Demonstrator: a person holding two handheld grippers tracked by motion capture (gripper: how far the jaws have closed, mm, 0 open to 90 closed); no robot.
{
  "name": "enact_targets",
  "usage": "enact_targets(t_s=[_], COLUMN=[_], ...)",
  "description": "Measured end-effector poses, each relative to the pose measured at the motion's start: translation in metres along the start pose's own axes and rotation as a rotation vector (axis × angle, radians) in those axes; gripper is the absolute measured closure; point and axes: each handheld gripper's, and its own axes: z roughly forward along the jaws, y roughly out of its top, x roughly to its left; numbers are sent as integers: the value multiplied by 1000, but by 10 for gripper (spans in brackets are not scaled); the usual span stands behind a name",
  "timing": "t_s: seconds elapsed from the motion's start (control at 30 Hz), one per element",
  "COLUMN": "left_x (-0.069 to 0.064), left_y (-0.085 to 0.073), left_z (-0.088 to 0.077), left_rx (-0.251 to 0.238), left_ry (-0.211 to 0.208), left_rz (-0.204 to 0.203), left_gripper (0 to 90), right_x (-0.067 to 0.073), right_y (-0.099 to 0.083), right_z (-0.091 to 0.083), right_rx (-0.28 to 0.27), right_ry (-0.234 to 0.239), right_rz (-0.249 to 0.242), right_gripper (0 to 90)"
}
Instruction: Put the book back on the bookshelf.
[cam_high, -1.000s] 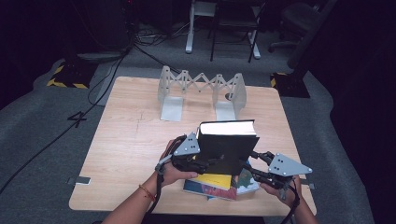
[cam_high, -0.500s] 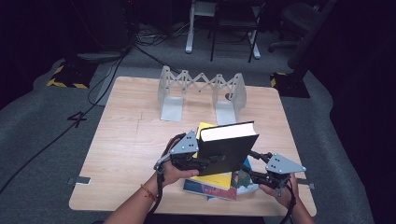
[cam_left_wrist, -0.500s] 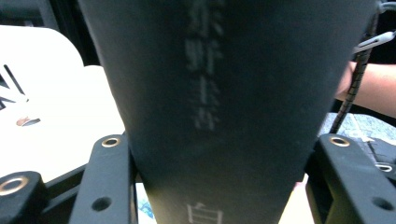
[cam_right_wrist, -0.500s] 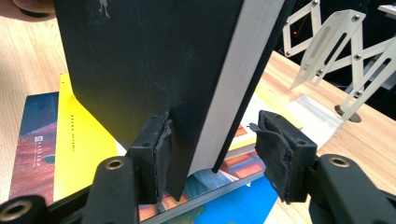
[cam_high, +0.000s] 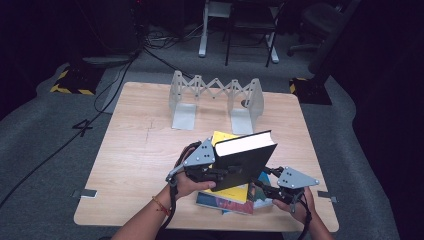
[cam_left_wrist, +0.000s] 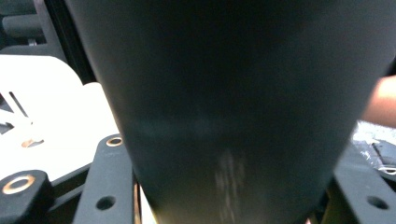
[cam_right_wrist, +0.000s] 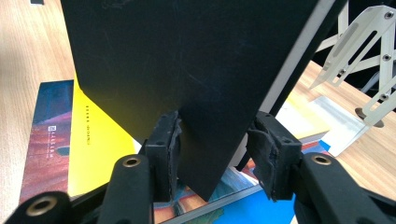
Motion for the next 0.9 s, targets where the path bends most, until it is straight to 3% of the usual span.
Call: enact_targets(t_s=[0.37, 0.6, 0.77, 0.83, 0.9], left_x=[1, 2, 3, 2, 1], left_y=[13, 16, 20, 20, 20], left_z=[0, 0, -1, -2, -2], left_rx=[-36, -20, 12, 13, 11], left_ry=[5, -11, -19, -16, -15], left_rz=[-25, -22, -26, -31, -32], left_gripper=[477, 493, 511, 514, 516], right_x=[-1, -2, -5, -7, -7], right_y=[0, 0, -3, -5, -13], right_z=[0, -1, -7, -15, -21], right_rx=[6, 17, 36, 54, 96], right_ry=[-2, 11, 10, -6, -15], right_rz=[10, 19, 39, 65, 59], right_gripper=[533, 486, 435, 389, 366])
